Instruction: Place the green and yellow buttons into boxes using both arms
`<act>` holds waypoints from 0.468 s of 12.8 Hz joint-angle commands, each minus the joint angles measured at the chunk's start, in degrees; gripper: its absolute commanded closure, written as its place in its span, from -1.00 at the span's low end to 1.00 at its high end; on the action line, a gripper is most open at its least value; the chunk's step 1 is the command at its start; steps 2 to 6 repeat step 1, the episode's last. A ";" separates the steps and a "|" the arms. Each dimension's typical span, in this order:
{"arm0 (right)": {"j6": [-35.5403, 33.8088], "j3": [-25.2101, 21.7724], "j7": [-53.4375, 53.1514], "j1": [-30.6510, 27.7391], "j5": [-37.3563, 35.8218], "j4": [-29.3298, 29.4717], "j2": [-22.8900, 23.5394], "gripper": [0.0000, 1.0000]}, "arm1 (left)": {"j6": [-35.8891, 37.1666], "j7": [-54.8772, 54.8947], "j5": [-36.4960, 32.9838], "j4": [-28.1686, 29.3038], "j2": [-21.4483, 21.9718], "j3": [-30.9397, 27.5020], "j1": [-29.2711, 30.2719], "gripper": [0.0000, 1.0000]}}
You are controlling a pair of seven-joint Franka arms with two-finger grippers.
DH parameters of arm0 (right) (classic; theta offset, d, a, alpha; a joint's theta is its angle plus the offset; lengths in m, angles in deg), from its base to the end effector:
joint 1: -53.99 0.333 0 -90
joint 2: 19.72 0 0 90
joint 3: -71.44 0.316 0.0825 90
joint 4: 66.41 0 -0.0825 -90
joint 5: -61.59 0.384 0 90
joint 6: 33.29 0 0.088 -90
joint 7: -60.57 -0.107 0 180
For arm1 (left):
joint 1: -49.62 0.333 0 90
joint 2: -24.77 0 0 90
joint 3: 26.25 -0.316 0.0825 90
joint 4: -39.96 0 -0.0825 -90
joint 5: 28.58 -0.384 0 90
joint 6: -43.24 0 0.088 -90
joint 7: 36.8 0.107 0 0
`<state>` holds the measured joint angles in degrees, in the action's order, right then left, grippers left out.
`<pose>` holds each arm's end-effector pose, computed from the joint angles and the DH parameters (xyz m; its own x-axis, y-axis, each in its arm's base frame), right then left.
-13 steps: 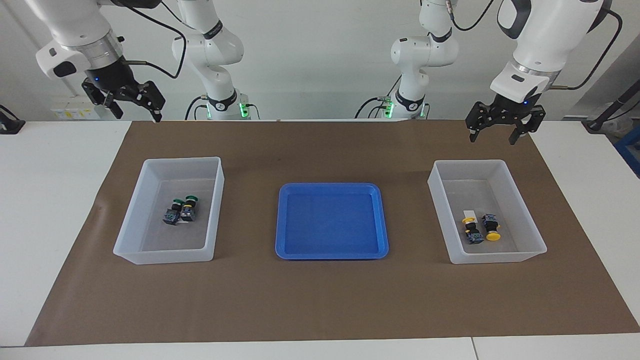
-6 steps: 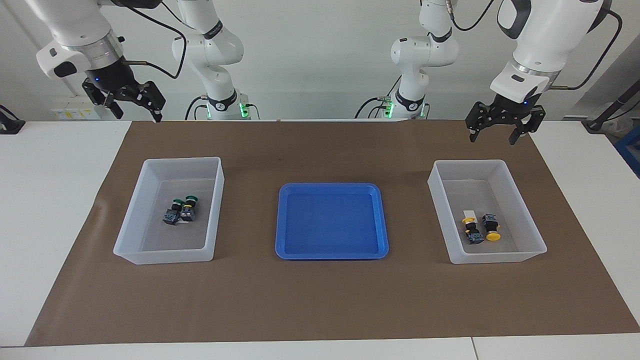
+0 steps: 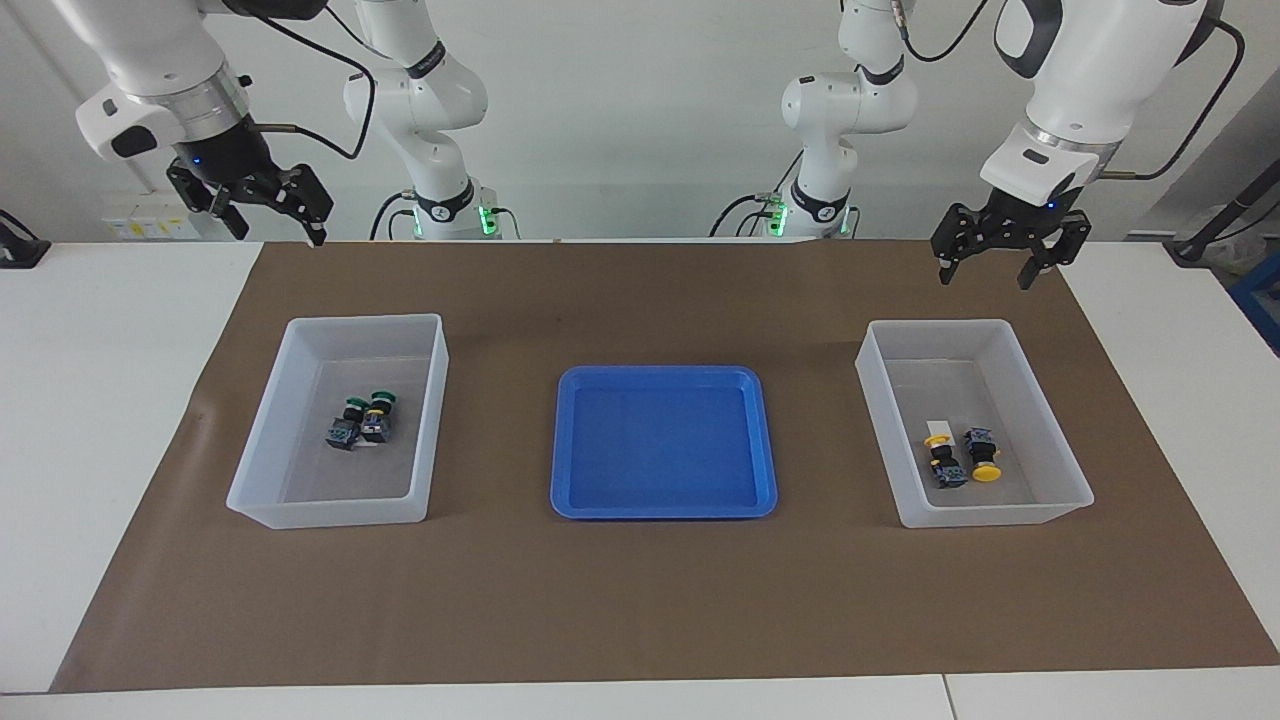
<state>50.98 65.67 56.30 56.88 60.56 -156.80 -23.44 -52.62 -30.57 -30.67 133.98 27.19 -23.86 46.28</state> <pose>0.5231 -0.0303 0.6476 0.9912 -0.1257 -0.0412 -0.1252 -0.9920 0.0145 0.5485 -0.0520 0.6238 0.9751 -0.2106 0.0696 -0.2078 -0.9771 -0.0460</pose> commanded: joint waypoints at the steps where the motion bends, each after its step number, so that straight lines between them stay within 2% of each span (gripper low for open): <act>1: 1.51 -0.29 -0.47 0.45 -0.64 -2.16 -1.56 -1.00 | -0.99 0.10 0.50 1.87 1.71 -0.36 0.09 -1.00; 6: 1.51 -0.29 -0.47 0.45 -0.64 -2.16 -1.56 -1.00 | -0.99 0.10 0.50 1.87 1.71 -0.36 0.09 -1.00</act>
